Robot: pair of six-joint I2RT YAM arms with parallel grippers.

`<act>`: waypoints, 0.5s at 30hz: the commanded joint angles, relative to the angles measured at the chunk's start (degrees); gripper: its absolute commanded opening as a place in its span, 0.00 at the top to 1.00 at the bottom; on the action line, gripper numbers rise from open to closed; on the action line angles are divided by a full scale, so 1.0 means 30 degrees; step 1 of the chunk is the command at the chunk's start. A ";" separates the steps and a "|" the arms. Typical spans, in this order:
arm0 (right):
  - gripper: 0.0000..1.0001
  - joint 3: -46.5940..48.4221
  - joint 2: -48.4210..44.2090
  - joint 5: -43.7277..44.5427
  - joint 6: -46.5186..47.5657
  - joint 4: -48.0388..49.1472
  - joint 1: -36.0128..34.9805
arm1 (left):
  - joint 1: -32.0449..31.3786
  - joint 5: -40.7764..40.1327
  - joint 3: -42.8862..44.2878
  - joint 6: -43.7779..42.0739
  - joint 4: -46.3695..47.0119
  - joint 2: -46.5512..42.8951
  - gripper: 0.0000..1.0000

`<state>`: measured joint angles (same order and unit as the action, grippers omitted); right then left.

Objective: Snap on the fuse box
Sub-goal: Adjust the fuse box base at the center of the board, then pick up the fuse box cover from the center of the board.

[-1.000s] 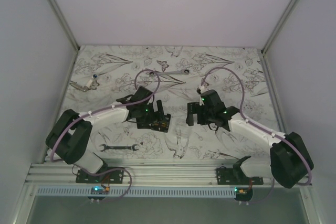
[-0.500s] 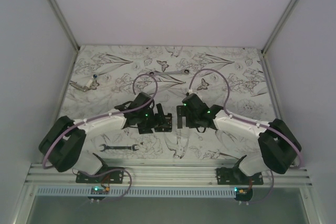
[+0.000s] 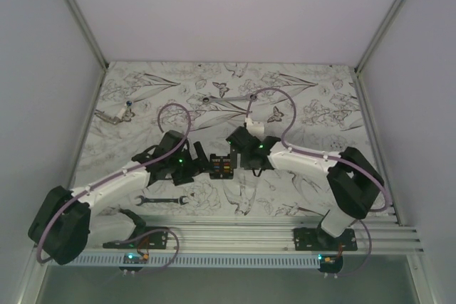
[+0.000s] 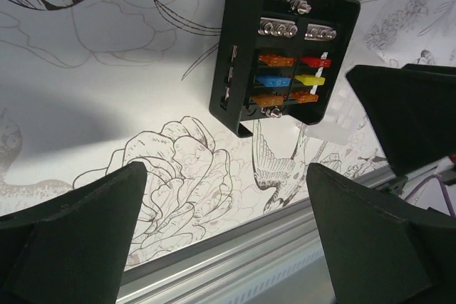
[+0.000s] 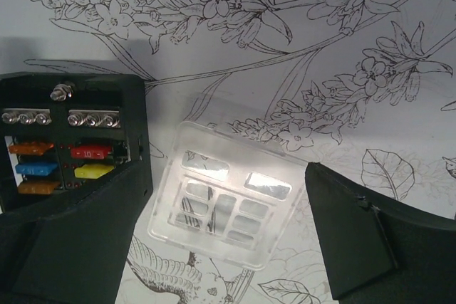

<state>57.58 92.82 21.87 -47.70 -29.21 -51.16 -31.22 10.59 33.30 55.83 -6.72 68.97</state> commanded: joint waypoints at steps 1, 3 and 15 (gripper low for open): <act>0.00 0.1559 0.1083 0.2532 -0.1585 -0.1950 -0.0758 | 0.0477 -0.0035 -0.0317 -0.1119 -0.1048 -0.0908 0.00; 0.00 0.2090 0.1614 0.2870 -0.1793 -0.2532 -0.1007 | 0.0601 -0.0164 -0.0359 -0.1473 -0.1407 -0.1162 0.00; 0.00 0.2505 0.2478 0.3271 -0.3514 -0.4374 -0.1747 | 0.0974 -0.0097 -0.0961 -0.2318 -0.1943 -0.2315 0.00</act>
<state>63.90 99.85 28.73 -54.26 -39.38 -55.57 -28.75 10.41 31.38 50.68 -10.37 63.31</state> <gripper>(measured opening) 0.995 0.995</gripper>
